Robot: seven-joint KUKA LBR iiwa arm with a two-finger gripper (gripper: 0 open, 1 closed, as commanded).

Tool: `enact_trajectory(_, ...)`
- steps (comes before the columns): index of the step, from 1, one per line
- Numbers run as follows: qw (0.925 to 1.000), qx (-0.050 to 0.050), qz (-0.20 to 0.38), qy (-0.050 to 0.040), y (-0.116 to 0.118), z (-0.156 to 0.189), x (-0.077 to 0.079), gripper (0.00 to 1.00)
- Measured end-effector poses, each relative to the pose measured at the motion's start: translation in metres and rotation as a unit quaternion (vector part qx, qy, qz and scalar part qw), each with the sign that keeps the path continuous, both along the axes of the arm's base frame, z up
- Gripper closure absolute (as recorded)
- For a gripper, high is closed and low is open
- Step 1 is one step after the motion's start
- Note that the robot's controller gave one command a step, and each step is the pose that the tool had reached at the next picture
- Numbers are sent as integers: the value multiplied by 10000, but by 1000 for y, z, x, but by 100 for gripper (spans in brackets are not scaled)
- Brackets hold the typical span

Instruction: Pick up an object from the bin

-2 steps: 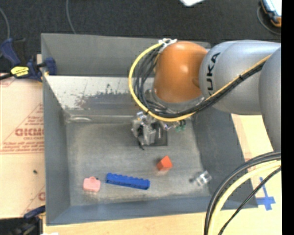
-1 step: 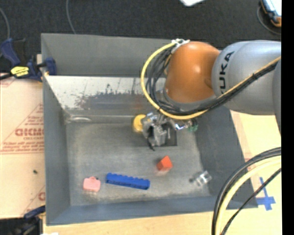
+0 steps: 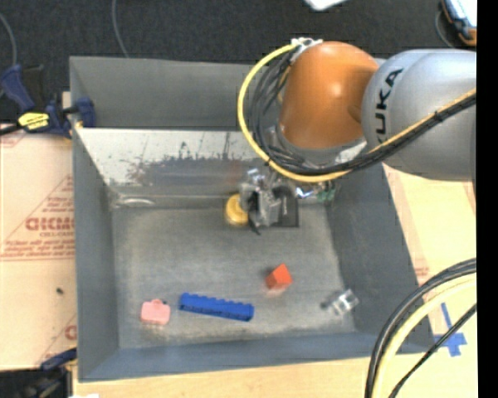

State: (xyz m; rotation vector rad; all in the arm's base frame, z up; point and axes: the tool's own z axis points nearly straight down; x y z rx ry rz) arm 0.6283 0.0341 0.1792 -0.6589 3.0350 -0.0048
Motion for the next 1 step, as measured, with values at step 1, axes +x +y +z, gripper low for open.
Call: enact_trajectory(1,10000,-12,-2,74,11,88,-17,100)
